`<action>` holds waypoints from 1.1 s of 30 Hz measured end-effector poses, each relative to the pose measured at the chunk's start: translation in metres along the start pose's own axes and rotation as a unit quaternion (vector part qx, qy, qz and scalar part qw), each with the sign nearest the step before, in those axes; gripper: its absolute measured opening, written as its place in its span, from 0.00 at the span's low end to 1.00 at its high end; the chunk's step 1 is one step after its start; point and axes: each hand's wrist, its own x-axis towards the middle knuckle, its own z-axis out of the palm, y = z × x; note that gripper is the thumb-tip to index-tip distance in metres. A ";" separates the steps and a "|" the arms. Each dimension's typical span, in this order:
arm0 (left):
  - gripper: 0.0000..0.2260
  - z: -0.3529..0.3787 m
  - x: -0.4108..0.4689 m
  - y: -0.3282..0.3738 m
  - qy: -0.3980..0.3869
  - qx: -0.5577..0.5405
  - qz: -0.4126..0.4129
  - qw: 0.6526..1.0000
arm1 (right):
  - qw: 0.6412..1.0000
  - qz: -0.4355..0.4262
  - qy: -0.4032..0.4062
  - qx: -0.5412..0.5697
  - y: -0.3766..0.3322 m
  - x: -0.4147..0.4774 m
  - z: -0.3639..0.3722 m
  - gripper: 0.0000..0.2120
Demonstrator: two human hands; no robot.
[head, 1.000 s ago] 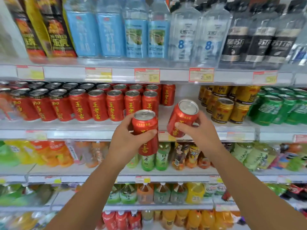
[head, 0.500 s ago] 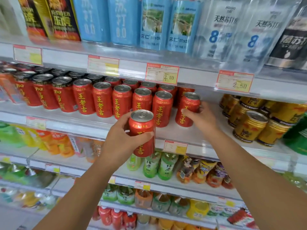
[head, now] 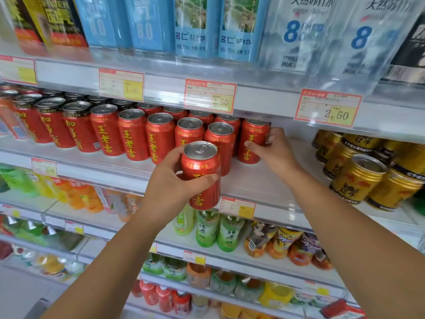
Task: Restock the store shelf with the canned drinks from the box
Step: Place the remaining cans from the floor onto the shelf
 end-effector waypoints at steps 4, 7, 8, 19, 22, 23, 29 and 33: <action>0.29 0.007 0.002 0.002 -0.006 -0.002 0.000 1.000 | 1.000 0.004 -0.027 0.004 -0.009 -0.008 -0.005 0.25; 0.27 0.014 0.003 0.005 -0.020 -0.005 0.002 1.000 | 0.999 -0.017 0.035 0.004 -0.015 -0.032 -0.012 0.23; 0.27 0.016 0.003 0.007 -0.025 -0.006 0.003 1.000 | 0.998 -0.026 0.063 0.007 -0.018 -0.045 -0.014 0.20; 0.25 0.075 0.014 0.020 -0.074 -0.043 0.064 0.994 | 0.984 -0.049 -0.112 0.132 -0.034 -0.119 -0.030 0.32; 0.30 0.075 0.021 0.012 -0.104 -0.006 0.082 0.991 | 0.990 -0.048 -0.071 0.115 -0.028 -0.115 -0.032 0.31; 0.33 0.072 0.023 0.007 -0.109 0.012 0.084 0.990 | 0.991 -0.039 -0.060 0.116 -0.026 -0.114 -0.033 0.30; 0.25 0.037 0.017 -0.031 -0.040 0.196 0.082 0.976 | 0.996 -0.002 -0.025 0.091 -0.014 -0.097 -0.033 0.33; 0.20 0.023 0.023 -0.059 -0.029 0.341 0.180 0.922 | 0.996 0.009 -0.030 0.078 -0.010 -0.089 -0.029 0.33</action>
